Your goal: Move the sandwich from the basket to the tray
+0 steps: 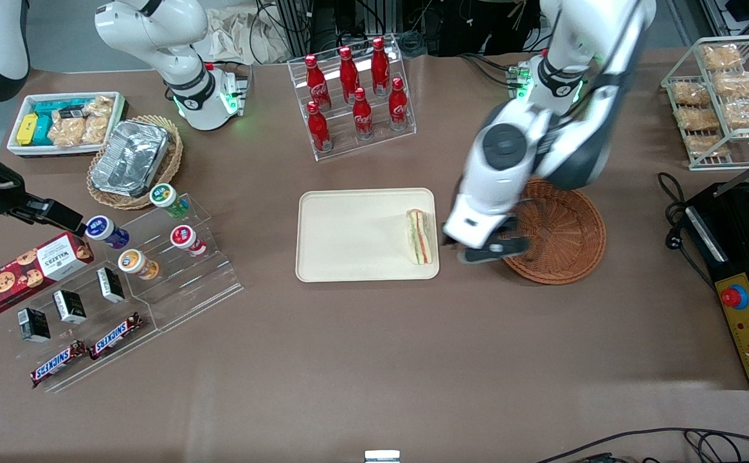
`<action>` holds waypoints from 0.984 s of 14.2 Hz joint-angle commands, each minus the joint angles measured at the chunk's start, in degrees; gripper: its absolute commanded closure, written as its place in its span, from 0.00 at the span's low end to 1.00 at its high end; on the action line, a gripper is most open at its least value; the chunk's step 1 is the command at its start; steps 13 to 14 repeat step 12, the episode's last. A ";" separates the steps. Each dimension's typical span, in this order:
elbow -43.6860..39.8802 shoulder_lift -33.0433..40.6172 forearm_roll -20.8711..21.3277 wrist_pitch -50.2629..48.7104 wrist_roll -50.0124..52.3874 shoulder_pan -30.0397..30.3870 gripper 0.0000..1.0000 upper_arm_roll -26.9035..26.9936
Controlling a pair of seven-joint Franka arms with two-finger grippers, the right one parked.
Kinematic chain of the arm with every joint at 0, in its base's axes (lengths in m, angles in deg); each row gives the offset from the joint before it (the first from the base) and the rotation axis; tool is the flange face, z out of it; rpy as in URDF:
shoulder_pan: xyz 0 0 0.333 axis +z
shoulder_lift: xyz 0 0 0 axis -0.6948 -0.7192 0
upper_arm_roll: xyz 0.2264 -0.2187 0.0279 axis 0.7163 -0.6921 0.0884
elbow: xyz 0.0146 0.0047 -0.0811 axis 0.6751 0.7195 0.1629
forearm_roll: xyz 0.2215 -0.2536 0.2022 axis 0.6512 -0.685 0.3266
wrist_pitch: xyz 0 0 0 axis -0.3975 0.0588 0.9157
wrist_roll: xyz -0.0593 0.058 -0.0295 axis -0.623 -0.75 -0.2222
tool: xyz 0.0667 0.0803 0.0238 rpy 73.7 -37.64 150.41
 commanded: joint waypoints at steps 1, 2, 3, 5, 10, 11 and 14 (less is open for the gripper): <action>1.29 6.58 0.08 -4.33 -8.03 6.51 0.01 -0.66; 1.20 7.55 0.43 -6.08 -10.49 7.49 0.01 -0.57; 0.94 8.43 0.95 -7.66 -13.21 7.68 0.01 -0.40; 0.85 10.71 2.62 -10.74 -19.45 11.09 0.01 0.04; -2.56 13.10 -2.63 -18.64 -32.12 20.14 0.01 -0.13; -4.23 13.10 -3.51 -20.93 -33.79 21.81 0.01 -0.13; -5.64 13.10 -3.61 -22.78 -36.16 22.70 0.01 -0.13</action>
